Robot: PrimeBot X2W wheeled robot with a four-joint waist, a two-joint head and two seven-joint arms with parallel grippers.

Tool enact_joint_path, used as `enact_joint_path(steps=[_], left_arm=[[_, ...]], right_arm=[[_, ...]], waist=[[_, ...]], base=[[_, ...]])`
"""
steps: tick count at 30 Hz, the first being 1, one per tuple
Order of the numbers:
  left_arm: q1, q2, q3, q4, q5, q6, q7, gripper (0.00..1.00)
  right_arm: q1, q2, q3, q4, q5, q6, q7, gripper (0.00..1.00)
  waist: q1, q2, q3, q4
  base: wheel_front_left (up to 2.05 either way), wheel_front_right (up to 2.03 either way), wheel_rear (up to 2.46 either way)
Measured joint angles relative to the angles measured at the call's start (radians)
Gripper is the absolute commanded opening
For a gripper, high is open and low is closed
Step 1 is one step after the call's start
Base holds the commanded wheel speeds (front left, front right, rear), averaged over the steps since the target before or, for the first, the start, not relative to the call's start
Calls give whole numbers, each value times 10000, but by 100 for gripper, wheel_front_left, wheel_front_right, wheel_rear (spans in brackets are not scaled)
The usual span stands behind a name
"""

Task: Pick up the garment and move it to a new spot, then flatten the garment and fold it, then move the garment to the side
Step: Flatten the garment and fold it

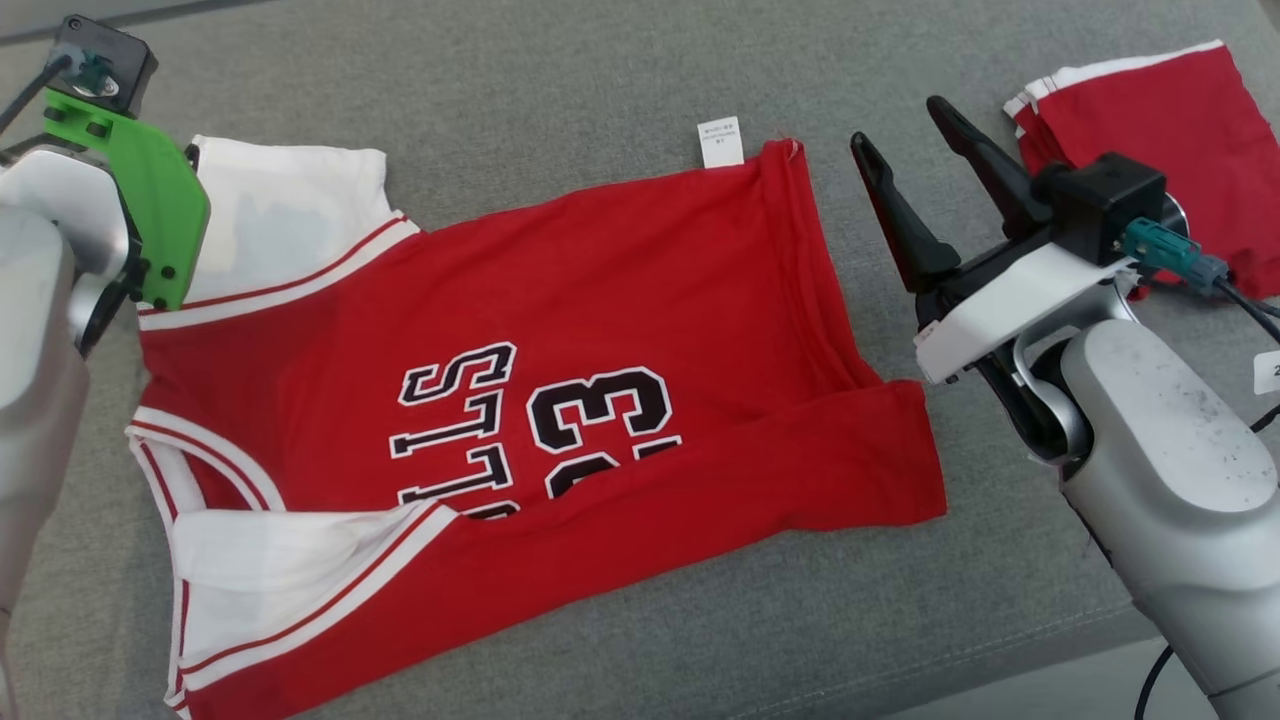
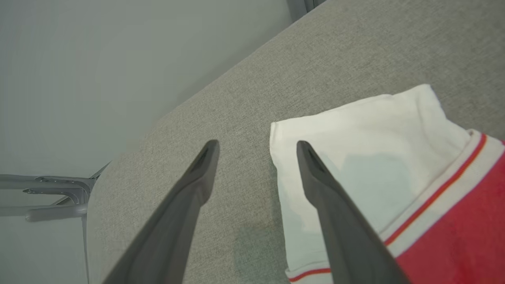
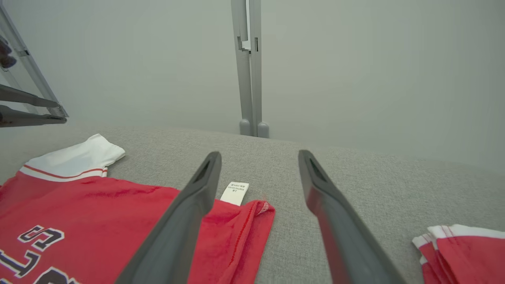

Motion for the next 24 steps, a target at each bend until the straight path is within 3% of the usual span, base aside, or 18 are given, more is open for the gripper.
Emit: enact_joint_path(steps=[10,24], left_arm=[[-997,673,-1183,796,-895,-2,105,100],[-1585,646,-1939,1576,-1791,12,370,100]], right_arm=[[-533,-178,512,127,188,0,-311,100],[-841,-293,767,453,353,0,-477,100]], waist=[[0,0,1070,-501],[0,0,1440,-862]], base=[[0,0,0],[0,0,0]])
